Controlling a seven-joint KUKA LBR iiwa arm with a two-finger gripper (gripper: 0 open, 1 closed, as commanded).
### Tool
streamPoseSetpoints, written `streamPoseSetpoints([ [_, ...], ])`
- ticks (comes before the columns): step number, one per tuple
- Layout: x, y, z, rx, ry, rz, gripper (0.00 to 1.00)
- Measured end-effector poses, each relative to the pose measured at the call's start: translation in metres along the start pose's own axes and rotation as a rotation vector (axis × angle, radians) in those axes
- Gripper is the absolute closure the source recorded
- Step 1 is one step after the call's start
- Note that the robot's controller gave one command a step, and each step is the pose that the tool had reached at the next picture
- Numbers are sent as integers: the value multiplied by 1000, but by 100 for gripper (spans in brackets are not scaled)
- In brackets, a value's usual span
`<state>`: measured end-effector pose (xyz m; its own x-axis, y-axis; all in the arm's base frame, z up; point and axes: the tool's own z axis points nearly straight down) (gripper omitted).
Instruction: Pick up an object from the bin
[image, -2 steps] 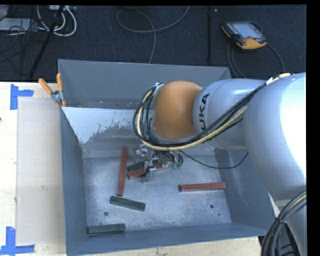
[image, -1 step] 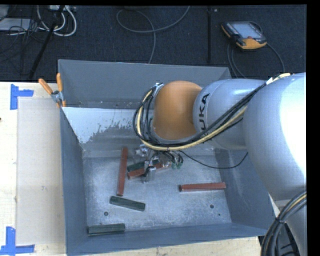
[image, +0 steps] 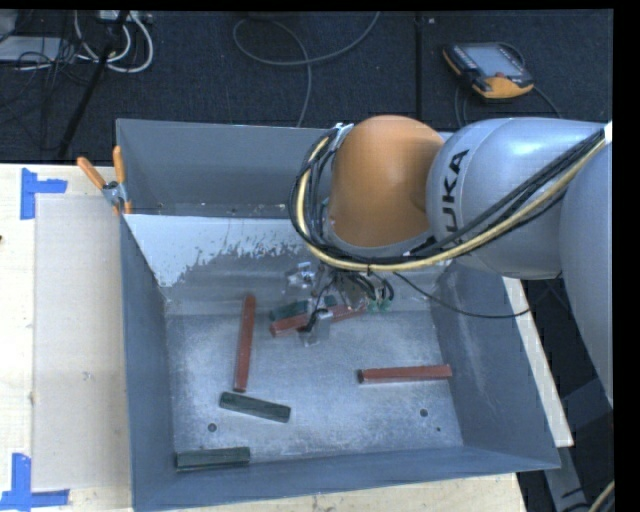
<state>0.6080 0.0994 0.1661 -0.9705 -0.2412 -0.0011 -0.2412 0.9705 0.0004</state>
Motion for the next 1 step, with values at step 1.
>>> streamPoseSetpoints([
  [1,0,0,0,0,0,1,100],
])
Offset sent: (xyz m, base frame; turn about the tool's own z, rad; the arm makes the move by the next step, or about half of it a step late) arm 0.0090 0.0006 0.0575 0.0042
